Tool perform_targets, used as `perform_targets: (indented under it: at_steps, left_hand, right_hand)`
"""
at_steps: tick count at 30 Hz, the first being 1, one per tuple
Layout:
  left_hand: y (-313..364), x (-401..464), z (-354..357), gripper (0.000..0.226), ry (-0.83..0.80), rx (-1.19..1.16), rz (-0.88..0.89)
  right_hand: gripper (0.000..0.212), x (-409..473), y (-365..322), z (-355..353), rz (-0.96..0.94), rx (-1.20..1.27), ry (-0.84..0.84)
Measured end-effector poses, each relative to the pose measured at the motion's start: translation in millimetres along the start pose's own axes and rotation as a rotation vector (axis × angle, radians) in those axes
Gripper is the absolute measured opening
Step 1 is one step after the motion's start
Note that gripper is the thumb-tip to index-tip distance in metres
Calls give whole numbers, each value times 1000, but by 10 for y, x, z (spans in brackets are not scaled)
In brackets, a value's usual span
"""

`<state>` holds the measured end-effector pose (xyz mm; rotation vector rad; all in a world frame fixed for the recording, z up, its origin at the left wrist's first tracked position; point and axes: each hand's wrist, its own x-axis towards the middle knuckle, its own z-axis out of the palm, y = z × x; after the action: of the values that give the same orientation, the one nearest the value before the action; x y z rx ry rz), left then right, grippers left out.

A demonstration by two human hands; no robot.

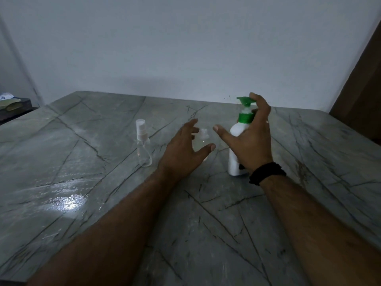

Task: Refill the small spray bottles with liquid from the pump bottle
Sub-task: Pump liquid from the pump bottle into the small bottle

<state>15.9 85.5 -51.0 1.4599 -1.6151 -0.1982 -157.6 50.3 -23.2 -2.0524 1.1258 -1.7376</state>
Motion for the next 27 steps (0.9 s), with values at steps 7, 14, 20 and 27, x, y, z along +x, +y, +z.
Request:
perform_targets:
  at_steps: [7,14,20,27]
  left_hand:
    - [-14,3,-27,48,64,211,227]
    - [-26,-11,-14,50,37,215,192]
    - [55,-73,-96,71,17,125,135]
    - [180,-255,-252,45,162,104,96]
  right_hand:
    - [96,1,113,56,-25,-143,141]
    - [101,-21,139,30,-24,-177,93]
    - [101,-5,127,12,-11,-186,90]
    - [85,-6,64,-100,-25,-264,125]
